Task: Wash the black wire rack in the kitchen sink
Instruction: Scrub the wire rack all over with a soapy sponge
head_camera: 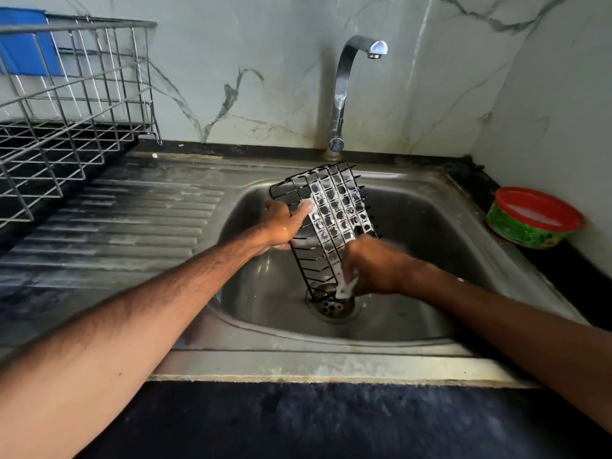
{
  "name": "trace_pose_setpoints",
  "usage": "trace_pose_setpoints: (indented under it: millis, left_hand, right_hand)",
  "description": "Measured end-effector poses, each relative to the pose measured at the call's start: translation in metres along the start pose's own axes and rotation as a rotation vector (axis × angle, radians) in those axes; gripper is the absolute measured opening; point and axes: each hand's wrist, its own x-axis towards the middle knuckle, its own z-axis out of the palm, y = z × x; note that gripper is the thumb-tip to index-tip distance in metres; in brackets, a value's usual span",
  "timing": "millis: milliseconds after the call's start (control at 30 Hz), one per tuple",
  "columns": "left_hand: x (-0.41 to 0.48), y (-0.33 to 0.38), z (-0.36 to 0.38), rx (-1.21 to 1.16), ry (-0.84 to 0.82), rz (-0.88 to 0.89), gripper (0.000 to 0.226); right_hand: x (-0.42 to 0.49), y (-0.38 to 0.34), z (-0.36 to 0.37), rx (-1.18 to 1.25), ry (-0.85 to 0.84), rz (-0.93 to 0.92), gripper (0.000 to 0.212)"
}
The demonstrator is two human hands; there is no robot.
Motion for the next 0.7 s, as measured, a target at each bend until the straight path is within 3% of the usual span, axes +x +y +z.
trace_pose_setpoints:
  millis: [233, 300, 367, 433, 533, 600, 700]
  left_hand:
    - [0.005, -0.003, 0.002, -0.067, -0.011, 0.013, 0.087]
    - [0.002, -0.002, 0.002, -0.054, -0.017, 0.012, 0.076]
    - [0.002, -0.003, 0.002, -0.039, -0.004, 0.009, 0.082]
    - [0.006, -0.006, 0.002, -0.011, 0.038, 0.018, 0.073]
    - [0.006, -0.007, 0.005, -0.006, 0.029, 0.027, 0.063]
    - [0.005, -0.005, 0.006, -0.023, 0.028, 0.036, 0.062]
    - [0.002, -0.004, 0.007, -0.029, 0.04, 0.04, 0.062]
  right_hand:
    - [-0.014, 0.033, -0.029, -0.045, 0.181, 0.346, 0.023]
    - [-0.012, 0.026, -0.03, -0.025, 0.218, 0.309, 0.02]
    - [-0.008, 0.017, -0.032, 0.112, 0.302, 0.244, 0.017]
    - [0.0, 0.014, -0.036, 0.215, 0.42, 0.217, 0.017]
    - [0.009, 0.021, -0.041, 0.204, 0.517, 0.231, 0.021]
    - [0.007, 0.024, -0.04, 0.161, 0.498, 0.22, 0.023]
    - [-0.003, 0.023, -0.036, 0.109, 0.342, 0.14, 0.018]
